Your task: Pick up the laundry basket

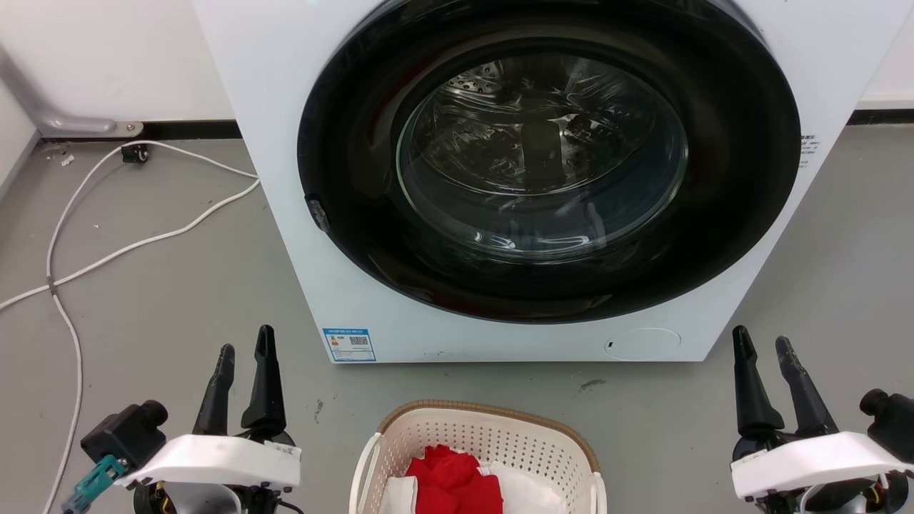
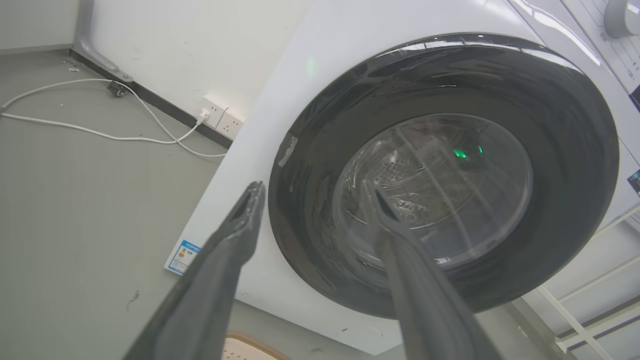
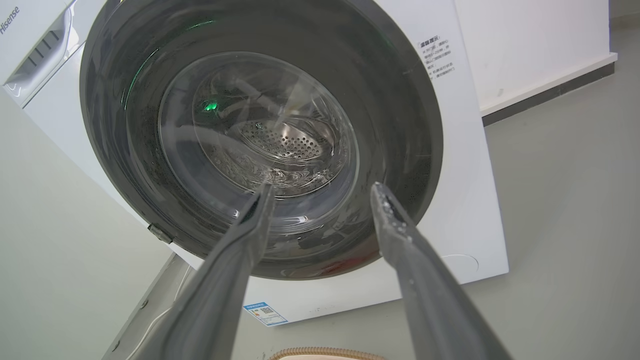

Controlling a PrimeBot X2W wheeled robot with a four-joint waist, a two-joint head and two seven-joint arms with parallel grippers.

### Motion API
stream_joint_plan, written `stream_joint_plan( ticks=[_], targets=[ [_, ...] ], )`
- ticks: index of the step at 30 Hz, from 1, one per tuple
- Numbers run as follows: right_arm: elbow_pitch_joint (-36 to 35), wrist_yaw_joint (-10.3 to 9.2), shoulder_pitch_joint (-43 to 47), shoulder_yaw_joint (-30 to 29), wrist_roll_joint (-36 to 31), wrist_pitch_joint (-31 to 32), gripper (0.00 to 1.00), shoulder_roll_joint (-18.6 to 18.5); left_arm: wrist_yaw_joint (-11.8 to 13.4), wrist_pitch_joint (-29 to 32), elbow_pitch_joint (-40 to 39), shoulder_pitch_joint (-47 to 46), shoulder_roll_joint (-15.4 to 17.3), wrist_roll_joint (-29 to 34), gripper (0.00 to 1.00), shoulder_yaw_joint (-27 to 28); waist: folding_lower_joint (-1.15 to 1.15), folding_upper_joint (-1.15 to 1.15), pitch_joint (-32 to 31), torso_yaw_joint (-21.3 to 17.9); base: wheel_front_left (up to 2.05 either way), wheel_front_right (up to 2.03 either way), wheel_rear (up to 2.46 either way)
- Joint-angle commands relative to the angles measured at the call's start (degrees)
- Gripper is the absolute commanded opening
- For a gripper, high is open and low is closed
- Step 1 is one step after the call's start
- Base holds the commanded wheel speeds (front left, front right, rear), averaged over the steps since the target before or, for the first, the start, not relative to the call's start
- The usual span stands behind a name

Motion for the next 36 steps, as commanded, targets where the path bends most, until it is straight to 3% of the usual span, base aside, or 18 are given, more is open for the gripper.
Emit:
stream_joint_plan(
  ticks=[1, 36],
  targets=[
    [-0.92, 0.00, -0.03, 0.14, -1.38, -0.45, 1.00, -0.24, -0.06, -0.49, -0.91, 0.01, 0.19, 1.29, 1.00, -0.18, 0.00, 0.00, -0.02, 0.01, 0.00, 0.00, 0.00],
    [-2.27, -0.01, 2.81, 1.41, -25.81, -5.74, 1.00, -0.27, 2.71, -5.66, -0.78, 2.18, 0.23, 24.78, 1.00, -2.65, 0.00, 0.00, 0.33, -0.23, 0.00, 0.00, 0.00]
  ],
)
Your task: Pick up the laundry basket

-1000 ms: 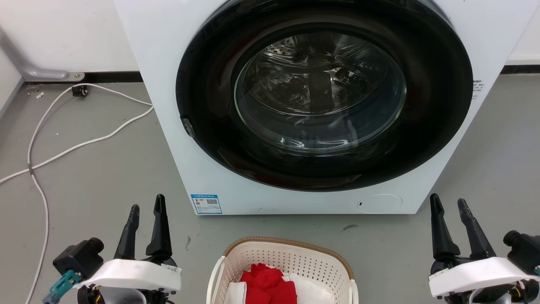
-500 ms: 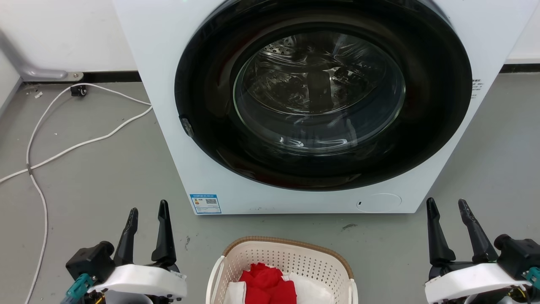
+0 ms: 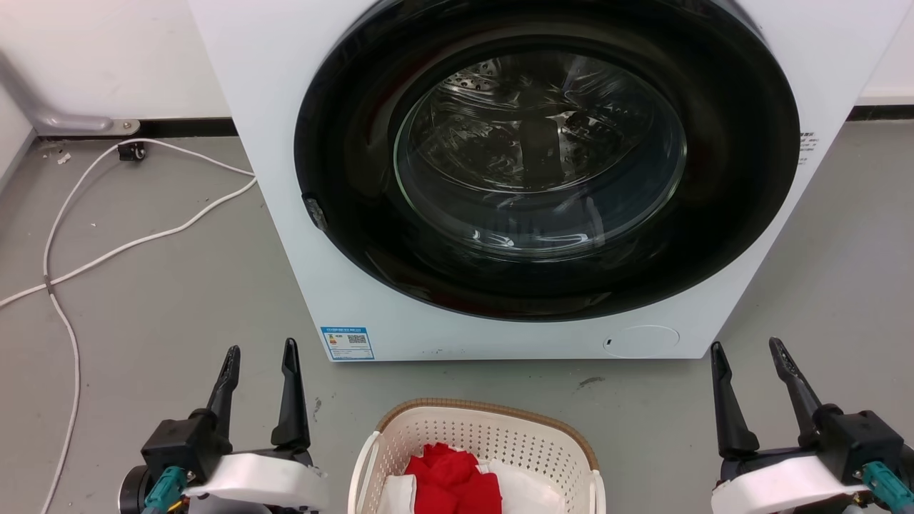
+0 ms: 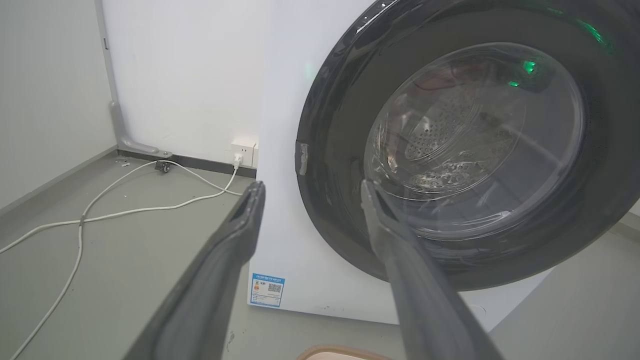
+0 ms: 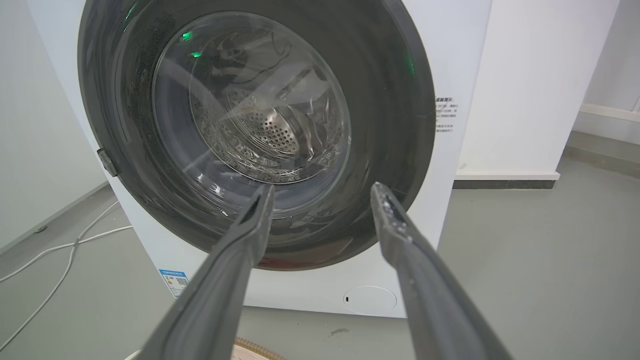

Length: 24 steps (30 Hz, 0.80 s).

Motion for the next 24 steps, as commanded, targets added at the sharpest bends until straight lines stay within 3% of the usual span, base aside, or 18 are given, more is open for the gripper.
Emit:
stream_joint_plan(
  ticks=[1, 24],
  targets=[
    [-0.51, -0.02, 0.45, 0.11, -1.16, -0.57, 1.00, -0.25, 0.22, -0.39, -0.57, 0.31, 0.17, 1.26, 1.00, -0.10, 0.00, 0.00, 0.00, -0.01, 0.00, 0.00, 0.00],
    [-1.57, -0.02, 1.69, -0.01, -10.19, -2.95, 1.00, -0.24, 1.12, -2.80, -0.54, 1.33, 0.18, 10.89, 1.00, -0.94, 0.00, 0.00, 0.42, -0.27, 0.00, 0.00, 0.00]
  ],
)
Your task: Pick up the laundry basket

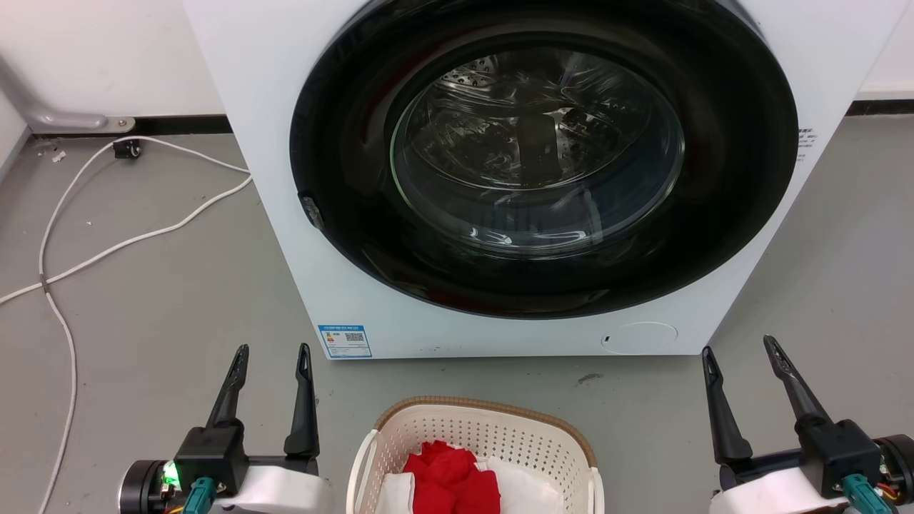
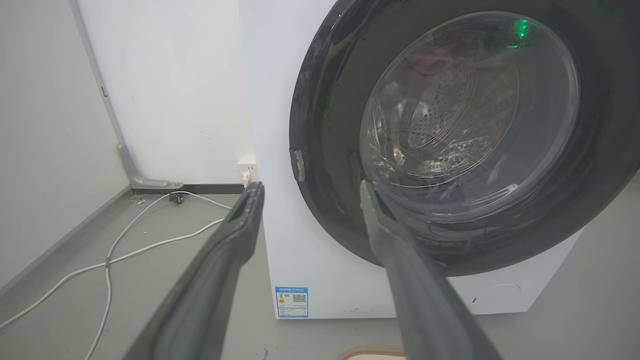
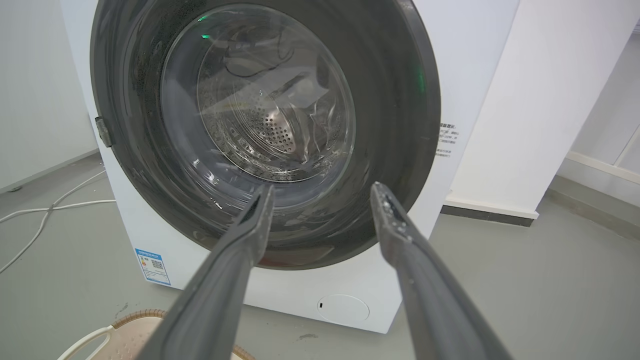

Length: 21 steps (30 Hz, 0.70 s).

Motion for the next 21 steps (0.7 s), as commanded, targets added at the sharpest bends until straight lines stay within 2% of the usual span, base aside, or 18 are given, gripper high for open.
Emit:
stream_joint_plan(
  ticks=[1, 21],
  targets=[
    [-0.43, -0.02, 0.92, 0.03, -1.54, -0.55, 1.00, -0.21, 0.26, -0.54, -0.24, 0.63, 0.15, 1.35, 1.00, -0.13, 0.00, 0.00, 0.02, 0.01, 0.00, 0.00, 0.00],
    [0.61, -0.02, 0.82, -0.02, 2.87, -0.44, 1.00, -0.20, 0.24, -0.41, 0.77, 0.88, 0.14, 0.29, 1.00, 0.22, 0.00, 0.00, -0.22, 0.11, 0.00, 0.00, 0.00]
  ],
)
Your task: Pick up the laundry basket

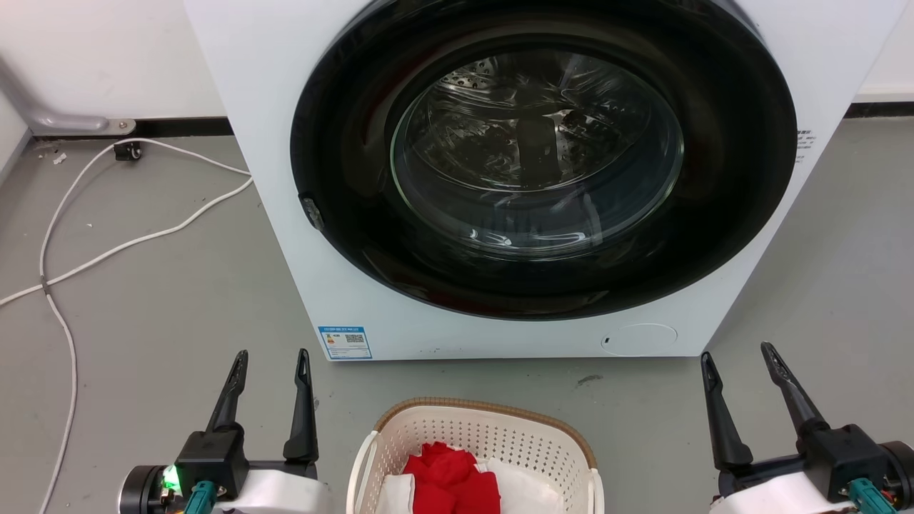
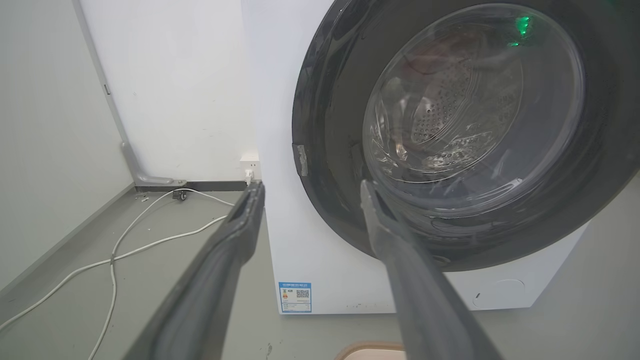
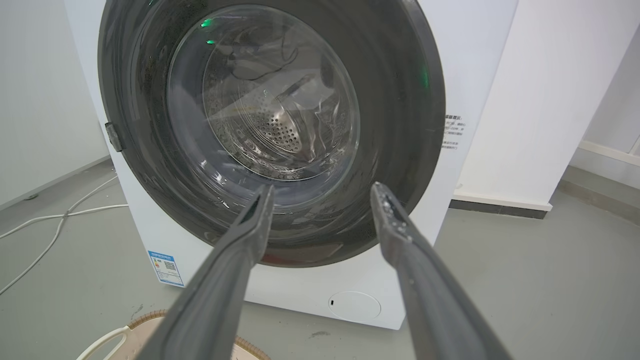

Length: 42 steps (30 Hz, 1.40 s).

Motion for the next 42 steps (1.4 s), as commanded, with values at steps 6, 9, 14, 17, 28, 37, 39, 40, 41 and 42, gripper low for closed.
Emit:
stream_joint_plan(
  ticks=[6, 9, 14, 17, 28, 37, 39, 40, 41, 42],
  targets=[
    [0.19, -0.03, 0.38, 0.13, 0.63, -0.14, 1.00, -0.19, 0.26, -0.16, 0.26, 0.59, 0.13, -0.18, 1.00, -0.03, 0.00, 0.00, 0.00, 0.06, 0.00, 0.00, 0.00],
    [0.17, -0.03, 0.36, 0.18, 0.61, -0.14, 1.00, -0.19, 0.28, -0.16, 0.33, 0.62, 0.13, -0.18, 1.00, -0.02, 0.00, 0.00, 0.03, 0.04, 0.00, 0.00, 0.00],
    [0.08, -0.03, 0.17, 0.27, 0.73, -0.14, 1.00, -0.19, 0.60, -0.16, 0.87, 0.52, 0.14, -0.25, 1.00, 0.42, 0.00, 0.00, 0.26, 0.03, 0.00, 0.00, 0.00],
    [-0.15, -0.02, -0.37, 0.12, 0.63, -0.14, 1.00, -0.19, 0.60, -0.16, 1.89, -0.29, 0.12, 0.08, 1.00, 0.93, 0.00, 0.00, 0.59, 0.05, 0.00, 0.00, 0.00],
    [8.59, -0.03, -5.97, 2.23, -1.03, -0.12, 1.00, -0.15, -2.66, -0.15, 9.61, -7.68, 1.11, 1.82, 1.00, 3.05, 0.00, 0.00, 7.23, 0.06, 0.00, 0.00, 0.00],
    [23.55, -0.04, -14.58, 4.37, -4.46, -0.13, 1.00, -0.15, -5.58, -0.16, 24.61, -17.98, 3.71, 2.09, 1.00, 2.50, 0.00, 0.00, 15.19, -0.37, 0.00, 0.00, 0.00],
    [26.88, -0.03, -16.39, 4.78, -4.89, -0.14, 1.00, -0.14, -6.12, -0.16, 28.24, -19.88, 4.25, 1.87, 1.00, 1.95, 0.00, 0.00, 16.67, -0.62, 0.00, 0.00, 0.00],
    [28.46, -0.04, -17.31, 4.90, -5.16, -0.14, 1.00, -0.15, -6.38, -0.16, 29.97, -20.95, 4.44, 1.54, 1.00, 1.78, 0.00, 0.00, 17.37, -0.72, 0.00, 0.00, 0.00],
    [30.16, -0.03, -18.02, 5.00, -5.31, -0.13, 1.00, -0.15, -6.62, -0.16, 31.64, -21.96, 4.73, 1.58, 1.00, 1.49, 0.00, 0.00, 17.99, -0.80, 0.00, 0.00, 0.00],
    [31.88, -0.03, -18.79, 5.10, -5.41, -0.13, 1.00, -0.14, -6.86, -0.16, 33.28, -23.13, 5.04, 1.49, 1.00, 1.17, 0.00, 0.00, 18.69, -0.86, 0.00, 0.00, 0.00]
  ],
)
